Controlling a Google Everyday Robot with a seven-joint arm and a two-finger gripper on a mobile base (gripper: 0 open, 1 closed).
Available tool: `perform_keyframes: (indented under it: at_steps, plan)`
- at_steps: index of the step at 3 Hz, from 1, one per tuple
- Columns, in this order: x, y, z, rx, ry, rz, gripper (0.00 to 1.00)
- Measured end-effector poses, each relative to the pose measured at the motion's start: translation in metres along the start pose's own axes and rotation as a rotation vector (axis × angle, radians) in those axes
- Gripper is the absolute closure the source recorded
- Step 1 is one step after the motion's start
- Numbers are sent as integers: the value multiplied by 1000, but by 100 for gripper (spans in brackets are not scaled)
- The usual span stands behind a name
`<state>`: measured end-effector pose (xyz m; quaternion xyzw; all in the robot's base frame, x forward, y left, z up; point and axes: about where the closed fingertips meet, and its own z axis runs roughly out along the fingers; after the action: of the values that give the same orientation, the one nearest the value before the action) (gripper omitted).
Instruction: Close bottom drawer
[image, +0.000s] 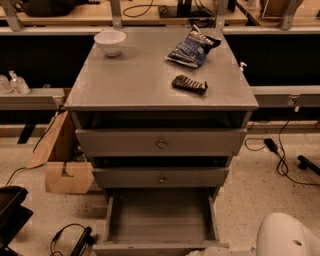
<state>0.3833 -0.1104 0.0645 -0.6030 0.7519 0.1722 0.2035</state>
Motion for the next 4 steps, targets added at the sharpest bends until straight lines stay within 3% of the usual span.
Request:
perform_keyframes:
  at_steps: [1, 3, 4]
  plan:
    - [-2, -6, 0, 5, -2, -3, 100]
    - [-27, -61, 2, 54, -24, -37, 100]
    - [-26, -58, 1, 54, -24, -37, 100]
